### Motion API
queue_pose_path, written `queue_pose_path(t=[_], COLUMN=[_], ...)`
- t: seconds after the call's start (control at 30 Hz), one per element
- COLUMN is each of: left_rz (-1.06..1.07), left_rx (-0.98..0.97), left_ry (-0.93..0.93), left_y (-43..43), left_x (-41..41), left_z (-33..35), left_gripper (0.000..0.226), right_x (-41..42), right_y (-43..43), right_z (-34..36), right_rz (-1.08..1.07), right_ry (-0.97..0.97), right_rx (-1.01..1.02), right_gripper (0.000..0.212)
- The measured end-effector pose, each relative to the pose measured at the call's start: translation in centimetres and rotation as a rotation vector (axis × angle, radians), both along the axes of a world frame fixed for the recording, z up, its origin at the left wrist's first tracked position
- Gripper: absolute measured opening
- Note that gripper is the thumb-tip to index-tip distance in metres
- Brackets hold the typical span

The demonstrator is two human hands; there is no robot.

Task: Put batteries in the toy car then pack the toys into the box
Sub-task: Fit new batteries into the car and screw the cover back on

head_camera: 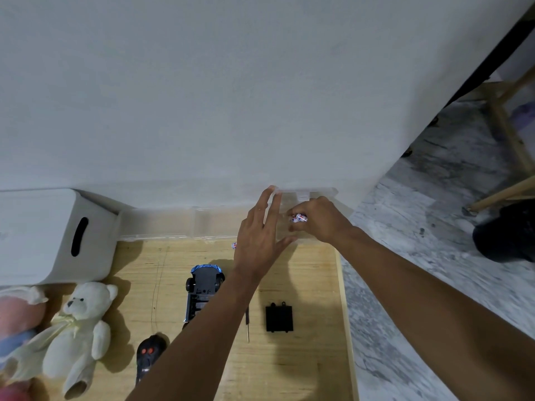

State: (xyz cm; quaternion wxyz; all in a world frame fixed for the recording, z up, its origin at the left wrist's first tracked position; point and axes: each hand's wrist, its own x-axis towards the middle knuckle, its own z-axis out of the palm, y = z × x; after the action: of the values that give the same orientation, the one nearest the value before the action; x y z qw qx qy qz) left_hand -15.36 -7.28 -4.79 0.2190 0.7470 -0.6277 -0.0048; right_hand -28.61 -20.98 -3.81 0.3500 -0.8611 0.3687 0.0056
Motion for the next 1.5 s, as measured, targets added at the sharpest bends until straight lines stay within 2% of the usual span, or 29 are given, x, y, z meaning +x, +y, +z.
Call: queue_pose_path(t=[0.27, 0.43, 0.6, 0.8, 0.93, 1.07, 1.13, 1.2, 1.27, 1.4, 1.5], left_rz=[0.011, 0.014, 0.021, 0.028, 0.035, 0.029, 0.021, 0.011, 0.014, -0.003, -0.026], left_rx=[0.022, 0.029, 0.028, 0.026, 0.032, 0.019, 0.009, 0.011, 0.016, -0.010, -0.025], left_ry=[-0.017, -0.014, -0.040, -0.045, -0.052, -0.039, -0.022, -0.015, -0.017, 0.063, 0.124], left_y=[0.0, 0.0, 0.0, -0.1, -0.1, -0.1, 0.0, 0.1, 0.1, 0.3, 0.4], left_x=[0.0, 0.0, -0.1, -0.1, -0.1, -0.2, -0.2, -0.2, -0.2, -0.4, -0.6], left_z=[0.1, 0.1, 0.1, 0.1, 0.1, 0.1, 0.1, 0.2, 0.2, 0.4, 0.5], left_gripper=[0.104, 0.104, 0.109, 0.103, 0.106, 0.106, 0.106, 0.105, 0.104, 0.089, 0.083], right_x=[-0.3, -0.2, -0.3, -0.5, -0.5, -1.3, -2.4, -3.9, -5.0, -5.6, -5.4], right_y=[0.2, 0.5, 1.2, 1.6, 1.8, 2.4, 3.4, 4.6, 5.4, 4.9, 4.2], right_z=[-0.3, 0.1, 0.5, 1.1, 1.3, 0.9, 0.7, 0.6, 1.1, 2.0, 2.1], right_rz=[0.001, -0.024, 0.015, 0.034, 0.037, 0.010, -0.045, -0.165, -0.285, -0.281, -0.252], right_ry=[-0.002, 0.007, 0.021, 0.087, 0.095, -0.005, -0.094, -0.218, -0.294, -0.229, -0.201], right_rx=[-0.032, -0.020, -0.125, -0.273, -0.229, -0.193, -0.295, -0.493, -0.643, -0.698, -0.742], right_gripper=[0.029, 0.032, 0.022, 0.031, 0.033, 0.026, 0.019, 0.016, 0.024, 0.048, 0.041])
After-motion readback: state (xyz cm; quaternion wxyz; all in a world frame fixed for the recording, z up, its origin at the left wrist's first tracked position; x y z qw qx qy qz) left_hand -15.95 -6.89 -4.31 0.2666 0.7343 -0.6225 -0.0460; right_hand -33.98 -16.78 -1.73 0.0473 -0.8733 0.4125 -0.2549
